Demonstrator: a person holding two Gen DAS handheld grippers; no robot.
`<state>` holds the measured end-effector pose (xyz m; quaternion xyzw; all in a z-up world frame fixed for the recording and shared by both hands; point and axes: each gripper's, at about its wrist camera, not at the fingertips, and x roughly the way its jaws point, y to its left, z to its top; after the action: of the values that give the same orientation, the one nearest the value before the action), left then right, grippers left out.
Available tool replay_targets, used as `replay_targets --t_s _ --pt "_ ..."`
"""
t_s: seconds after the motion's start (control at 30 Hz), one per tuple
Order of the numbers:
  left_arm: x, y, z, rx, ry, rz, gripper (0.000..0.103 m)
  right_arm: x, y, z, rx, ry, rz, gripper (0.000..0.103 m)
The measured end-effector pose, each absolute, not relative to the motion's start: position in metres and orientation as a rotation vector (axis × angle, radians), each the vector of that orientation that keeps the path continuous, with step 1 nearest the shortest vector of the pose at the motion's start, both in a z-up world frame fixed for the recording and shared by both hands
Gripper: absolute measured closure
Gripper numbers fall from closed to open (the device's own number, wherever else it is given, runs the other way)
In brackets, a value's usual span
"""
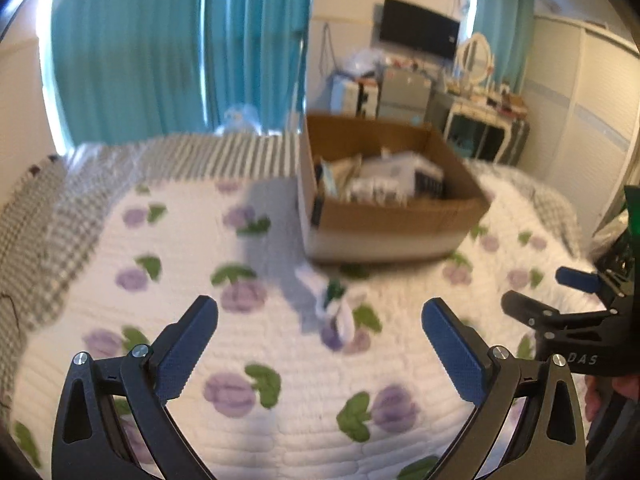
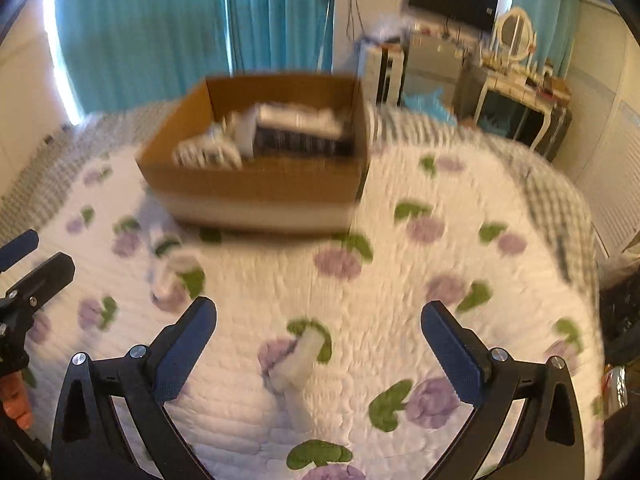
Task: Organize soft objects
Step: 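Grasp the fuzzy pipe-cleaner toy with the left tool while the right tool grasps a white strip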
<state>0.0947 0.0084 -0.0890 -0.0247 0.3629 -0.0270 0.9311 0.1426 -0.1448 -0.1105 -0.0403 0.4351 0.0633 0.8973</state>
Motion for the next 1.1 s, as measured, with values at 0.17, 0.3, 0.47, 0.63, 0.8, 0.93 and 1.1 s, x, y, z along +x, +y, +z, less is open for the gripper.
replay_targets --t_s 0.17,0.3,0.47,0.63,0.8,0.93,1.1 --pt "0.096 -0.005 -0.128 0.038 0.798 -0.032 0.0 0.144 -0.144 -0.154 -0.099 0.972 0.122 0.015" --pt "0.097 -0.004 -0.148 0.014 0.866 -0.067 0.0 0.146 -0.144 -0.175 -0.081 1.034 0.15 0.031" --pt "0.098 0.0 -0.15 -0.018 0.879 -0.078 0.0 0.144 -0.13 -0.186 -0.091 1.064 0.219 0.045" --pt "0.095 0.003 -0.147 -0.04 0.859 -0.083 0.0 0.143 -0.124 -0.191 -0.119 1.07 0.21 0.071" --pt "0.094 0.006 -0.138 -0.048 0.85 -0.078 0.0 0.14 -0.13 -0.16 -0.098 0.994 0.204 0.071" --pt "0.098 0.007 -0.121 -0.043 0.822 -0.068 0.0 0.146 -0.131 -0.109 -0.084 0.904 0.221 0.071" --pt "0.113 0.009 -0.101 -0.059 0.791 -0.058 0.0 0.167 -0.117 -0.067 -0.105 0.827 0.209 0.071"
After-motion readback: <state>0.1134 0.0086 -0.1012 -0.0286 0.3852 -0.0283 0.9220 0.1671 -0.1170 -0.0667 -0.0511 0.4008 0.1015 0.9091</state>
